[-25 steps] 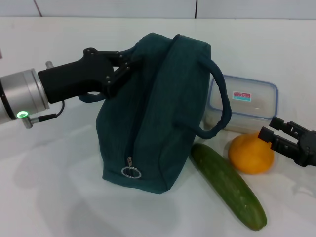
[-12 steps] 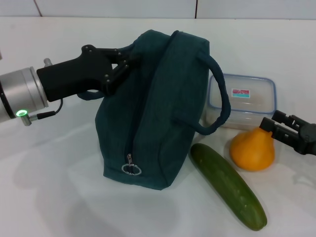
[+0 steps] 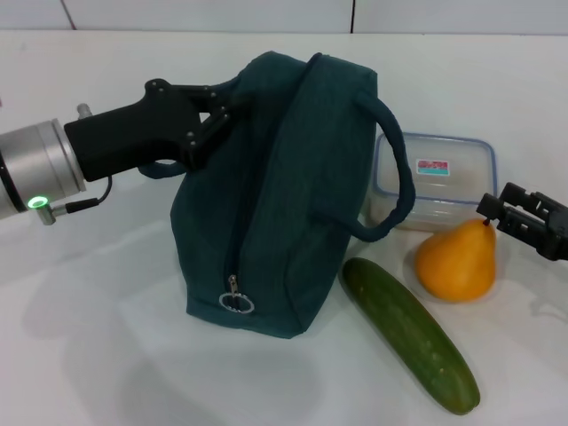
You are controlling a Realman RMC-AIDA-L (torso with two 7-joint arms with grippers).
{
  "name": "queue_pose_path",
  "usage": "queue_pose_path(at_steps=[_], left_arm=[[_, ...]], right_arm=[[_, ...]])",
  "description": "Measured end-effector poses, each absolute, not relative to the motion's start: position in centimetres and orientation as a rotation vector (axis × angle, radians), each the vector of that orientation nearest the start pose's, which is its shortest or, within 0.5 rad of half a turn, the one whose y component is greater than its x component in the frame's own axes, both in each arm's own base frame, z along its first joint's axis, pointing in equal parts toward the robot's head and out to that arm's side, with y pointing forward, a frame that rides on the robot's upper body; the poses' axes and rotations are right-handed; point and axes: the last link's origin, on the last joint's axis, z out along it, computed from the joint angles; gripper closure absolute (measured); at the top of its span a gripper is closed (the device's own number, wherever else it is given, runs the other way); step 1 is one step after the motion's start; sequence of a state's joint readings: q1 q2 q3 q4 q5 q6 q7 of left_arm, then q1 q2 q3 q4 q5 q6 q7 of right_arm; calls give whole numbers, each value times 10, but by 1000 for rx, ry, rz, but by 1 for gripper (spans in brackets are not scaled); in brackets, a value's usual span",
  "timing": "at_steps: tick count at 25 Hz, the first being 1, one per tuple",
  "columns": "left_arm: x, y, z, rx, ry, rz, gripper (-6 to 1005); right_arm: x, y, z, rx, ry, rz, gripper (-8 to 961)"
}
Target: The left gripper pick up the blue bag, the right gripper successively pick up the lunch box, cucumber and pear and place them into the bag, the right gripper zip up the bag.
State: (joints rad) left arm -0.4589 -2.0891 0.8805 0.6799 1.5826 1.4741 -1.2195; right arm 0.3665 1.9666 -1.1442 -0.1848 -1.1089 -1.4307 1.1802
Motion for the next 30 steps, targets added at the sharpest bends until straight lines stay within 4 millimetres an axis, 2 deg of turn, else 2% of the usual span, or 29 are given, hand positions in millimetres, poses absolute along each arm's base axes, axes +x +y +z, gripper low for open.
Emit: queue_pose_path(at_steps=[5, 15, 22, 30], left_arm=[[-238, 340, 9, -2516, -392, -956, 951], [-238, 340, 9, -2514, -381, -951, 951], [-238, 340, 9, -2514, -368, -948, 951], [-238, 339, 9, -2514, -367, -948, 951]], right_arm=[[323, 285, -6, -2239, 1005, 1081, 233], [316, 269, -11, -2327, 950, 1110, 234], [313, 272, -14, -2346, 966, 1101, 234], [311, 288, -19, -2369, 1024, 1032, 237]])
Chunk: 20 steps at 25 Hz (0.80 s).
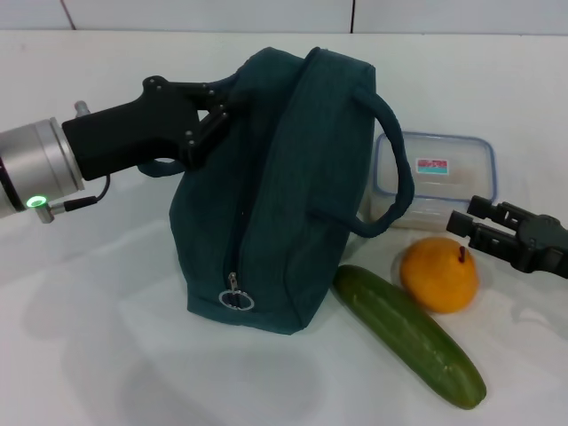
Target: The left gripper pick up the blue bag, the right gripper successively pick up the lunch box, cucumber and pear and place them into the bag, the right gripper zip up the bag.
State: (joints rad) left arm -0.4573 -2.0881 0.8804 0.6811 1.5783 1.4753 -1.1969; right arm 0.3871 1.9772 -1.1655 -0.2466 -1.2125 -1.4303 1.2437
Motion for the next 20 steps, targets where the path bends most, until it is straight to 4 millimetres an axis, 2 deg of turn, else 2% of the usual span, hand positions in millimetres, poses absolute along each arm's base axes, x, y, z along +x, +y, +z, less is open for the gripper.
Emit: queue_pose_path(at_steps=[13, 20], left_arm=[[-237, 340, 11, -2501, -358, -961, 952], [-232, 343, 11, -2502, -320, -965, 952]], right_arm=[[316, 300, -10, -2321, 1025, 990, 251], [324, 306, 6, -2239, 1016, 1004, 258]])
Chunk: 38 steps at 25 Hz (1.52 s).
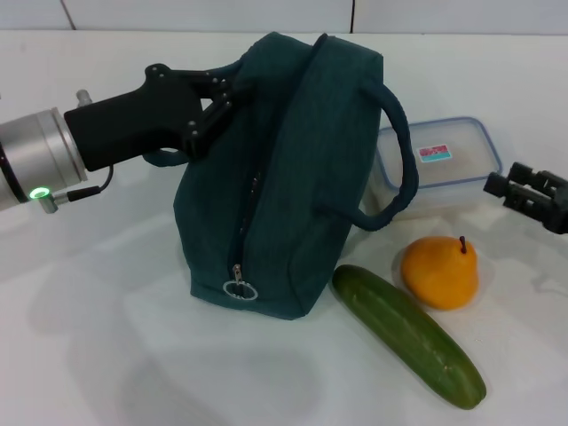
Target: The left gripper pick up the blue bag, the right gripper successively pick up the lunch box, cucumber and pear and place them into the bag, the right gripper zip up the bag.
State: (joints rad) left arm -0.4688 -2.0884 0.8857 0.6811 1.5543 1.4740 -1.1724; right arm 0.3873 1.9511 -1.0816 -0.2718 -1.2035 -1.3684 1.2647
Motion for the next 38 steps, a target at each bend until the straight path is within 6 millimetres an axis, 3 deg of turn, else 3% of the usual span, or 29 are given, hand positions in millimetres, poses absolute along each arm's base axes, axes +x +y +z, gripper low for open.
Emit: queue_pose_path(at_steps=[7, 14, 22, 23, 29, 38], left_arm=[[-233, 342, 8, -2506, -313, -966, 952], [-230, 341, -3, -2520, -276, -978, 952], [-226, 335, -12, -2502, -215, -1027, 952], [-226, 334, -13, -2502, -208, -1030, 952], [-228, 329, -12, -2490, -172, -1040, 952], [-231, 323, -11, -2477, -155, -1058, 952]], right_arm=[[333, 285, 18, -2062, 1042, 1168, 266], [338, 266, 6, -1813, 1203, 1363, 273], [339, 265, -2, -1705, 1377, 1435, 282], [342, 266, -6, -1670, 1467, 1442, 283], [342, 277, -15, -1626, 1632, 1420, 289], [340, 288, -22, -1572, 1756, 1403, 299]])
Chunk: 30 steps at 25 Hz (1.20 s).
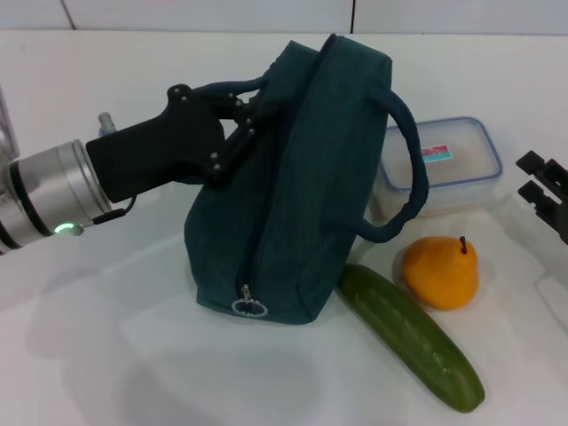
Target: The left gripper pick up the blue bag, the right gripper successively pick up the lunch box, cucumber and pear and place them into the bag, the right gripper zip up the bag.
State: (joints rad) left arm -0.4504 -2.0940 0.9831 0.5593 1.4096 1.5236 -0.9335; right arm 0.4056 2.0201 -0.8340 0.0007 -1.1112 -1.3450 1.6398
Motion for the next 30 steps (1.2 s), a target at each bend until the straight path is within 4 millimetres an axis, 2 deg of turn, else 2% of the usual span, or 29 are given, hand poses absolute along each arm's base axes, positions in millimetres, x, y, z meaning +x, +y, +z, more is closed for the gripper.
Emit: queue_pose_path(at_steps=[14, 30], left_arm=[[-234, 321, -11, -2475, -169, -1053, 952], [-232, 327, -17, -2472, -129, -1019, 952]], right_arm=[[331, 315, -24, -1547, 1878, 1372, 314], [314, 343, -23, -1570, 1881, 1365, 331]])
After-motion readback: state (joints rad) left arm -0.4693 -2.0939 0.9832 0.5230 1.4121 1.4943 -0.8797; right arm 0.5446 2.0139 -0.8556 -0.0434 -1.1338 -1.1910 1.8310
